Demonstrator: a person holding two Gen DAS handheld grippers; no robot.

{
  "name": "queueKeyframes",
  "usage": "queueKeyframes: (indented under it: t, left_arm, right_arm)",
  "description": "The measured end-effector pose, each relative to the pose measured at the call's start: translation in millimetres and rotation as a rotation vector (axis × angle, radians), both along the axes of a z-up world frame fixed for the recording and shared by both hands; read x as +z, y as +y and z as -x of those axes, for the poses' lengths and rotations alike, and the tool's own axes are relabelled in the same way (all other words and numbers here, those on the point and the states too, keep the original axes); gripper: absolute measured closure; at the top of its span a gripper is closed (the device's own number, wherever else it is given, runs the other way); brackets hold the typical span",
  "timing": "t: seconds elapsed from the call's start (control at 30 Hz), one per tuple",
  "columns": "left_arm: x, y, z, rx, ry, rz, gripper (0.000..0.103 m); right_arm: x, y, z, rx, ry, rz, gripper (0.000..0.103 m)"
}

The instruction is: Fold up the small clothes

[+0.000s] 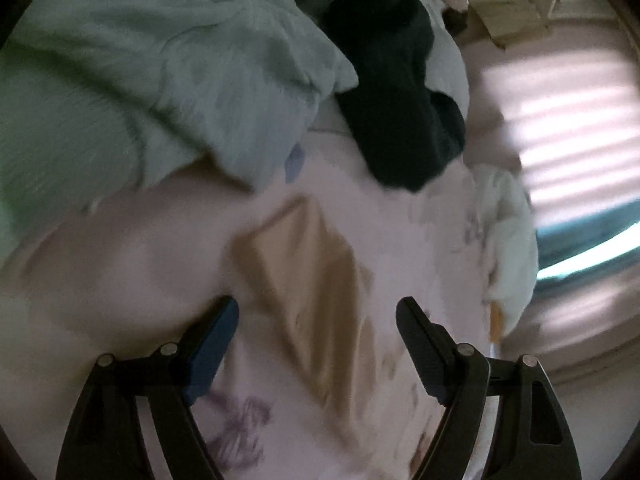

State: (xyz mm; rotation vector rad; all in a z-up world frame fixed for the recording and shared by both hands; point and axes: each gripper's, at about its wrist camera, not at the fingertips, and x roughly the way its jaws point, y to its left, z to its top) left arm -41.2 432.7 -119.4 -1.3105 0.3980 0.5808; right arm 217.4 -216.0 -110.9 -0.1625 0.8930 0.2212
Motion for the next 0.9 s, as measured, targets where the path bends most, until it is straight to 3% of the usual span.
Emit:
queueKeyframes:
  t: [0.13, 0.17, 0.2, 0.3, 0.37, 0.47, 0.53, 0.77, 0.9]
  left_arm:
    - [-9.3, 7.8, -3.2, 0.037, 0.051, 0.004, 0.066]
    - [-12.3, 8.7, -4.9, 0.039, 0.076, -0.006, 0.083]
    - [-15.9, 9.3, -2.5, 0.045, 0.105, -0.014, 0.092]
    - [-17.1, 12.8, 5.7, 0.048, 0.1, -0.019, 0.092]
    - [-10.0, 7.6, 3.4, 0.048, 0.143, -0.049, 0.093]
    - [9.8, -4.2, -18.9, 0.019, 0.282, -0.18, 0.096]
    - [25.3, -17.0, -30.5, -0.013, 0.324, -0.267, 0.097]
    - [89.4, -62.6, -36.8, -0.094, 0.24, -0.407, 0.097]
    - [113.9, -87.8, -49.5, -0.175, 0.199, -0.458, 0.097]
  right_arm:
    - [1.5, -0.5, 3.1, 0.001, -0.001, -0.003, 0.016]
    - [1.4, -0.6, 4.1, 0.001, -0.001, -0.004, 0.016]
    - [1.4, -0.9, 3.9, 0.001, -0.001, -0.005, 0.016]
    - [1.0, -1.2, 4.1, 0.0, 0.0, -0.009, 0.016]
    - [0.8, -1.8, 3.6, -0.001, 0.003, -0.015, 0.016]
    - [0.1, -1.5, 3.6, 0.001, 0.003, -0.017, 0.016]
    - [-0.3, -1.3, 3.4, 0.002, 0.003, -0.019, 0.016]
    - [0.8, -3.9, 4.6, 0.004, 0.001, -0.049, 0.018]
    - [6.8, -6.4, 6.7, 0.062, -0.001, -0.14, 0.038]
